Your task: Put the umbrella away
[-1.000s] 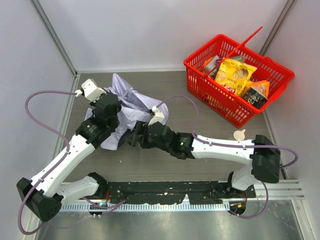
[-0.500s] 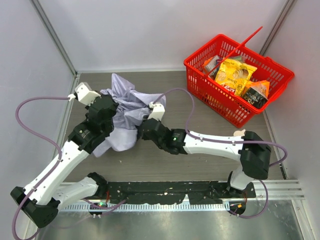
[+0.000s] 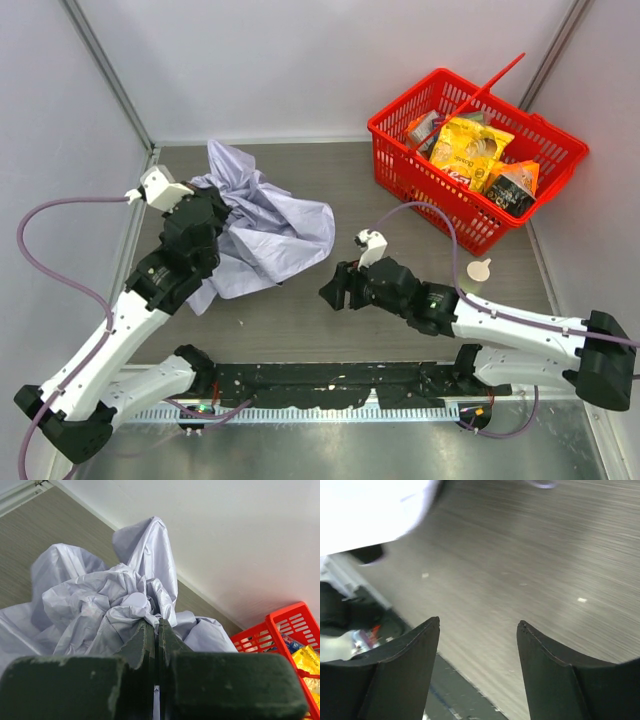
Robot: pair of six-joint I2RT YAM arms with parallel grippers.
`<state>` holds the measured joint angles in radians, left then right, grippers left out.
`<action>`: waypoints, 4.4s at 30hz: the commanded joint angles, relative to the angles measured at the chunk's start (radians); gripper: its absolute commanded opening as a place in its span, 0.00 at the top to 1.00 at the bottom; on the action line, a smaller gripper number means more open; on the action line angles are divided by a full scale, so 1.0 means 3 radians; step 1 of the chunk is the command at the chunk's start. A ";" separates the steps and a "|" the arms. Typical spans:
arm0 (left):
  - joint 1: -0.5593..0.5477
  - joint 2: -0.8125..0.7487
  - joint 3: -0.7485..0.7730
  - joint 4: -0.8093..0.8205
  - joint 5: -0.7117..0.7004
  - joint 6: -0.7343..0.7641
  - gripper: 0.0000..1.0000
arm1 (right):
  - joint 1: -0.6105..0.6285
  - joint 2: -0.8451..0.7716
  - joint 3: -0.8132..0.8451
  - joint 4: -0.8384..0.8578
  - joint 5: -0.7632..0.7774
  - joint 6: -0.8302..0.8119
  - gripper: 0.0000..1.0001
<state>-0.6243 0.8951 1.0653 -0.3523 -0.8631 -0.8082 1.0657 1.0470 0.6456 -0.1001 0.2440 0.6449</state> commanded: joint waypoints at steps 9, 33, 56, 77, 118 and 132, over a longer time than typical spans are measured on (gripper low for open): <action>0.0010 0.0135 0.0315 -0.0160 -0.0247 -0.0369 1.00 | 0.1116 0.1224 0.1426 0.0620 0.2017 -0.1025 0.25; 0.0015 -0.0581 -0.0498 0.0673 0.1291 0.0904 1.00 | -0.0668 0.0524 0.2107 -0.0292 -0.1813 -0.0139 0.99; 0.0015 -0.0535 -0.0519 0.0802 0.0377 0.0455 1.00 | -0.0250 -0.0243 0.0125 0.1431 -0.1356 0.0622 0.18; 0.0015 -0.0468 -0.0176 -0.0104 0.1041 -0.0118 1.00 | 0.0579 0.0069 0.1555 -0.0719 -0.0257 -0.1163 0.25; 0.0204 0.0202 0.0177 -0.0784 0.1885 -0.0773 1.00 | 0.0318 0.0744 0.2000 -0.0423 -0.0073 -0.0140 0.07; 0.0215 -0.0012 -0.0190 -0.0045 0.2365 -0.0498 1.00 | 0.0809 0.1204 0.1984 -0.0534 0.0722 -0.1152 0.08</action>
<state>-0.5671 0.9638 1.0660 -0.6182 -0.2420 -1.0103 1.3014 1.4113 1.1988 -0.2134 0.4160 0.3985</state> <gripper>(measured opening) 0.033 0.930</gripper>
